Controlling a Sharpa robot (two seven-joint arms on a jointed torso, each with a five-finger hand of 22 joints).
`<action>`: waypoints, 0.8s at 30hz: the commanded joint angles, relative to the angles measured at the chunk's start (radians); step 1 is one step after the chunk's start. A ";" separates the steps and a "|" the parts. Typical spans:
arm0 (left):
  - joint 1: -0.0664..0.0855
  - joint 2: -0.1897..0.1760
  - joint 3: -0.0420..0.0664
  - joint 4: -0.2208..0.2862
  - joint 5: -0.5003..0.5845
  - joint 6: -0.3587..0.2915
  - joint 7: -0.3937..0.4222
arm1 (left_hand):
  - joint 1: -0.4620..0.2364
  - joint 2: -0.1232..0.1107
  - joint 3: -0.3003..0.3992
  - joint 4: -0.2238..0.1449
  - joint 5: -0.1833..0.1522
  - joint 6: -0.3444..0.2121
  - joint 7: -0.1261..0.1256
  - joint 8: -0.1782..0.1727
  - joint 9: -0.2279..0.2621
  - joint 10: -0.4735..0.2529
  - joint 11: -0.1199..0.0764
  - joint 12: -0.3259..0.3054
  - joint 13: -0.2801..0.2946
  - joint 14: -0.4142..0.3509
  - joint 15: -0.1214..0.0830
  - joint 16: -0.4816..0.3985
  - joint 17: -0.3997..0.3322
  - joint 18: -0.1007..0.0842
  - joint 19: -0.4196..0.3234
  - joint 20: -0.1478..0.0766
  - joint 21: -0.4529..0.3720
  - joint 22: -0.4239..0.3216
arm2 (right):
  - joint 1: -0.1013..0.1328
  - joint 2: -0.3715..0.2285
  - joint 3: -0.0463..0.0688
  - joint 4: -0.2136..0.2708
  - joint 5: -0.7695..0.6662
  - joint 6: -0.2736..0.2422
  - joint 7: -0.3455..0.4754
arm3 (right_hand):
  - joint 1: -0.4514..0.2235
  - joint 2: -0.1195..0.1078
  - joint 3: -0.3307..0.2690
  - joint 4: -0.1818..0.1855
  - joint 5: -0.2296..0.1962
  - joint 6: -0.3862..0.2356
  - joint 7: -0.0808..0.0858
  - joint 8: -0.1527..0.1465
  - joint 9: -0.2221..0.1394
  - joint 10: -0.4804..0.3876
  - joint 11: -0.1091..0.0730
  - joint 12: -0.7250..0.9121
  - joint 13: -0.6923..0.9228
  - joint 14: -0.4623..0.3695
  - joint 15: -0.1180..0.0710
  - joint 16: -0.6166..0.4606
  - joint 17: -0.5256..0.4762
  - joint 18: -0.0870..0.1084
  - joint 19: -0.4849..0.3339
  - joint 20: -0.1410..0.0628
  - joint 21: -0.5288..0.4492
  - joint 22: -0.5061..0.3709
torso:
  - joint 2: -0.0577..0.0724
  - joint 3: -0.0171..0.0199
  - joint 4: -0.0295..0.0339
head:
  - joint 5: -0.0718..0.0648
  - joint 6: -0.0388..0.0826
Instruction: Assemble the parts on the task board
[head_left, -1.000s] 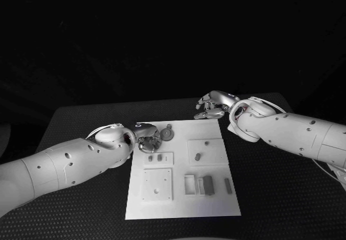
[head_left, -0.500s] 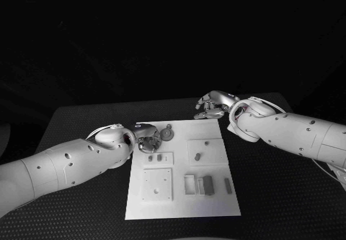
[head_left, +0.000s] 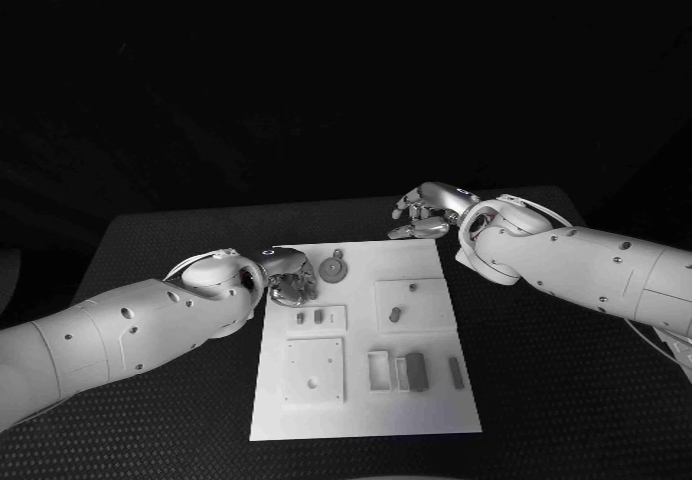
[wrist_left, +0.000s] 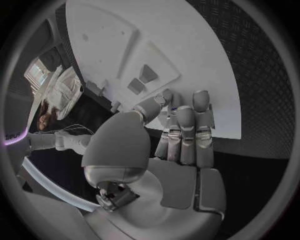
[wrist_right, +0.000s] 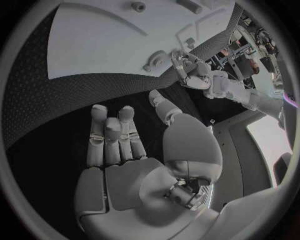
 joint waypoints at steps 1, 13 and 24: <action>0.000 -0.007 0.000 -0.002 0.005 -0.010 -0.001 | 0.002 -0.009 -0.006 0.000 -0.005 -0.007 -0.002 -0.004 -0.001 0.006 0.003 0.000 0.001 0.001 -0.001 0.005 -0.001 0.053 0.003 0.000 -0.004 0.019 | 0.000 -0.001 0.000 0.000 -0.003 0.007 0.008 | -0.005 0.001 -0.004 -0.001 0.003 -0.010 0.018 0.007 -0.002 -0.007 0.002 0.004 -0.001 0.004 -0.002 0.003 -0.001 0.012 0.003 -0.006 -0.006 0.015 | -0.001 -0.0004 0.0013 | -0.001 0.000; 0.002 -0.041 0.002 -0.026 0.032 -0.068 0.006 | 0.015 -0.003 0.002 0.002 -0.005 0.016 -0.001 0.012 0.002 0.007 0.002 0.000 0.003 0.000 -0.001 0.007 0.000 0.052 0.004 -0.001 -0.005 0.020 | -0.001 -0.014 0.000 0.007 -0.003 0.010 0.023 | 0.007 0.006 0.000 -0.011 0.003 -0.009 0.018 0.008 -0.002 -0.008 0.001 0.005 -0.003 0.004 -0.003 0.003 -0.002 0.012 0.003 -0.007 -0.006 0.015 | 0.000 -0.0022 0.0017 | -0.001 0.006; 0.052 -0.124 0.014 -0.033 0.721 -0.172 0.081 | -0.053 -0.020 0.003 0.027 -0.004 0.028 0.017 0.032 0.004 -0.050 0.038 -0.005 0.009 -0.149 0.040 -0.186 -0.086 0.004 -0.163 0.044 -0.165 -0.064 | -0.017 -0.076 -0.001 0.081 0.000 0.006 0.067 | 0.097 0.050 0.015 -0.094 0.004 -0.001 0.017 0.015 -0.001 -0.015 0.000 0.004 -0.009 -0.002 -0.003 -0.003 -0.005 0.012 -0.006 -0.003 -0.009 0.016 | -0.002 -0.0009 0.0016 | -0.005 0.014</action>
